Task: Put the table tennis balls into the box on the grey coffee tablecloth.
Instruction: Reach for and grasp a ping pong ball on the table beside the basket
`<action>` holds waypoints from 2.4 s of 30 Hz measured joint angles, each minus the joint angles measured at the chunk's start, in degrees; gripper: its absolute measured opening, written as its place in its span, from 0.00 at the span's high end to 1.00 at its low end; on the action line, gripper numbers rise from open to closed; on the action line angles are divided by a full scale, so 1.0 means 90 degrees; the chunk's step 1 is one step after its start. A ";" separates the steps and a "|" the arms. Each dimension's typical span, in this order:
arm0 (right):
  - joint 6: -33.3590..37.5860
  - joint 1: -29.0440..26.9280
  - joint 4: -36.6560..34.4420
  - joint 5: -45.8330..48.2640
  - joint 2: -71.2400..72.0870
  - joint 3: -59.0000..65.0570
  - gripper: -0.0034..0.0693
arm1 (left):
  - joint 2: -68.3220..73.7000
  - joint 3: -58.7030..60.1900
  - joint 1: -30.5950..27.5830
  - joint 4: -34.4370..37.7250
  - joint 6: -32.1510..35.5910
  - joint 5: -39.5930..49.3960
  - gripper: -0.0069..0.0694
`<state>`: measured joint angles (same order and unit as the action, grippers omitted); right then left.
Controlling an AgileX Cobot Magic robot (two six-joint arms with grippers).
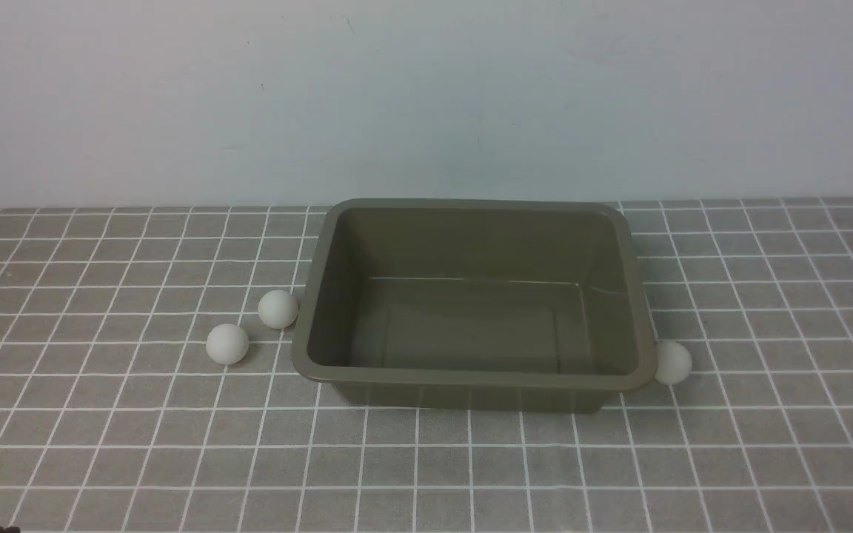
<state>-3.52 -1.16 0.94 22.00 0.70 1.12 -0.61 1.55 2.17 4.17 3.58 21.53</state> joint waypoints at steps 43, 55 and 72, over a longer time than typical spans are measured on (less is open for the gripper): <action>-0.1264 0.0000 -0.2805 -0.2048 0.0000 0.0053 0.97 | 0.0576 -0.1954 0.0000 0.3560 0.0128 -0.1127 0.92; -0.1513 0.0000 -0.4930 -0.3176 0.0000 -0.0007 0.97 | 0.6221 -0.5383 0.0000 0.2029 0.0806 0.3506 0.92; 0.1213 0.0000 -0.3080 0.3968 -0.3807 -0.5423 0.97 | 1.0830 -0.8112 0.0000 0.1354 0.1214 0.3560 0.79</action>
<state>7.39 -1.16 -26.78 57.72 -33.57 -47.69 96.86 -71.45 2.17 16.36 14.50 53.57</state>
